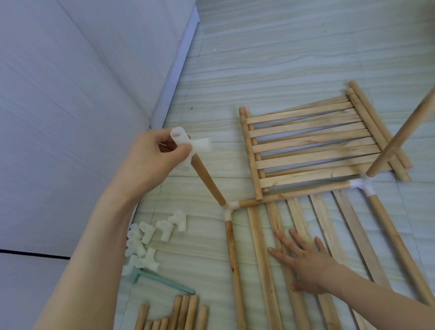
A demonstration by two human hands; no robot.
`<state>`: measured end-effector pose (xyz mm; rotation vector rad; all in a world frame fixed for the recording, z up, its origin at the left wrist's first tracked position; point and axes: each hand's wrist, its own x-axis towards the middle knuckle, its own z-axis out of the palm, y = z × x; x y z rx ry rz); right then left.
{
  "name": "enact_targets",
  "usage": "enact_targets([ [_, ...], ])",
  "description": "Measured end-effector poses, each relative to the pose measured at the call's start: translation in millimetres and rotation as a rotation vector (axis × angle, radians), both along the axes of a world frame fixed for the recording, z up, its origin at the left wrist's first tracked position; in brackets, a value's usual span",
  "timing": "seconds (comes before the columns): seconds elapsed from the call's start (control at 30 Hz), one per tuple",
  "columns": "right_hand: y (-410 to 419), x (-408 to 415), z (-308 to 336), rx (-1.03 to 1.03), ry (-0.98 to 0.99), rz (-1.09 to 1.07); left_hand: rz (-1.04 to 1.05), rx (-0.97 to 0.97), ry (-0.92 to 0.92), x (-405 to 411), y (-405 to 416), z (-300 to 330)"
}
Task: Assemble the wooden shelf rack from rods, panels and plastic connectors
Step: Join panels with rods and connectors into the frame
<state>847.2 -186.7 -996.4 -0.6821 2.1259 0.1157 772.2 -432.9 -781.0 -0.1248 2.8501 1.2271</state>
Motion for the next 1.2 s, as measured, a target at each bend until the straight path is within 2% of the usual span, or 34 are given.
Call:
enact_targets([
  [0.17,0.1,0.7,0.1,-0.001,0.006,0.000,0.073,0.059,0.080,5.7,6.1,-6.0],
  [0.37,-0.3,0.7,1.6,-0.004,0.016,0.002,0.345,0.167,0.240,16.4,30.9,-31.0],
  [0.53,-2.5,0.2,1.8,0.006,0.021,0.021,0.439,0.193,0.305,19.0,38.5,-40.7],
  [0.67,-0.8,-1.5,3.9,-0.011,0.011,0.015,0.442,0.276,0.262,23.8,23.3,-41.4],
  [0.8,1.2,1.4,3.2,0.018,0.126,0.064,0.333,0.274,0.245,14.4,45.9,-42.5],
  [0.9,4.0,2.4,0.8,0.014,0.206,0.106,0.274,0.395,0.131,9.1,39.5,-42.8],
  [1.0,7.8,0.8,-3.2,-0.021,0.190,0.089,0.152,0.556,0.027,7.8,22.5,-37.2],
  [1.07,9.6,0.0,-6.4,-0.040,0.177,0.077,0.177,0.646,-0.025,0.1,22.2,-30.3],
  [1.2,11.2,1.3,-11.5,-0.071,0.188,0.062,0.196,0.634,-0.125,-21.3,32.9,-27.1],
])
